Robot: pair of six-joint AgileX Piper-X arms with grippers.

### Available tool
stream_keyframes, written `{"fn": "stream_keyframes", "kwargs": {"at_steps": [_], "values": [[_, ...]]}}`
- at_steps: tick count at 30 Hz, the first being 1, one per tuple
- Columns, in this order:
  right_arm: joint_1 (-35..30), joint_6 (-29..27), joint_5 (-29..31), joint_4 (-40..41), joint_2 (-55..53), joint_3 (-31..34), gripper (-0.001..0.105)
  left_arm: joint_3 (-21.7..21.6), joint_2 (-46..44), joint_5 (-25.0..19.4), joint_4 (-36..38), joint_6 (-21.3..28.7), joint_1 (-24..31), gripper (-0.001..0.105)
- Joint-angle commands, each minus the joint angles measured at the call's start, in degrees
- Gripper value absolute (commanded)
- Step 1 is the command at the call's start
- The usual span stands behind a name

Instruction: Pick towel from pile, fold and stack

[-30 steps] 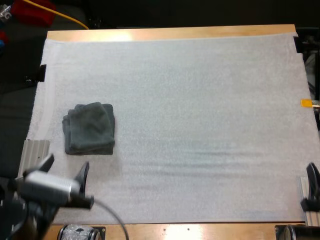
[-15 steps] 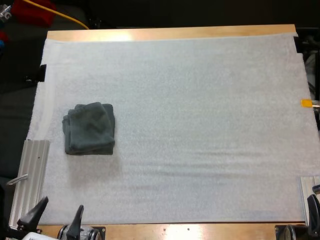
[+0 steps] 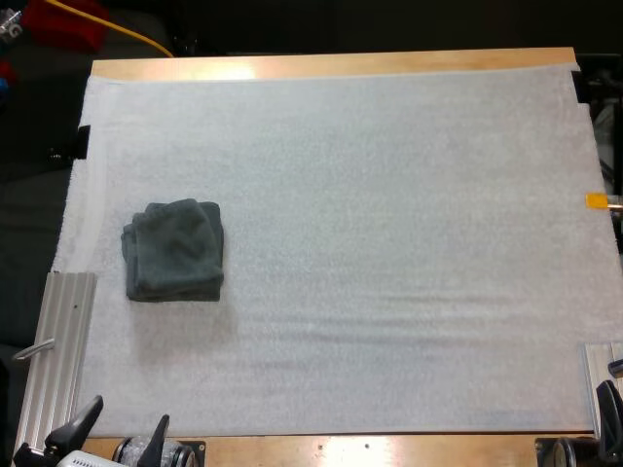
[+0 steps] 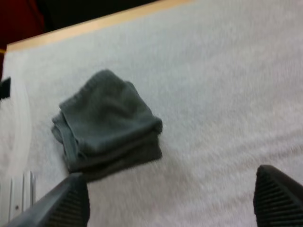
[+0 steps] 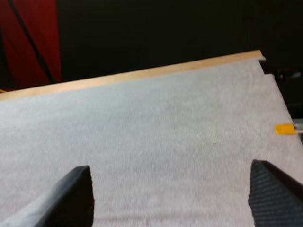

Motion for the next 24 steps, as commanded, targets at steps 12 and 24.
{"fn": "stream_keyframes", "kwargs": {"at_steps": [12,24], "values": [[-0.1,-1.4,-0.1,-15.9,-2.2,6.4,0.067,10.6,-8.0,-0.6,-20.1,0.0,0.0,0.069],[-0.1,-3.8,-0.1,-19.5,-2.1,18.3,0.067,23.2,-7.9,-0.6,-23.4,0.0,0.0,0.069]]}}
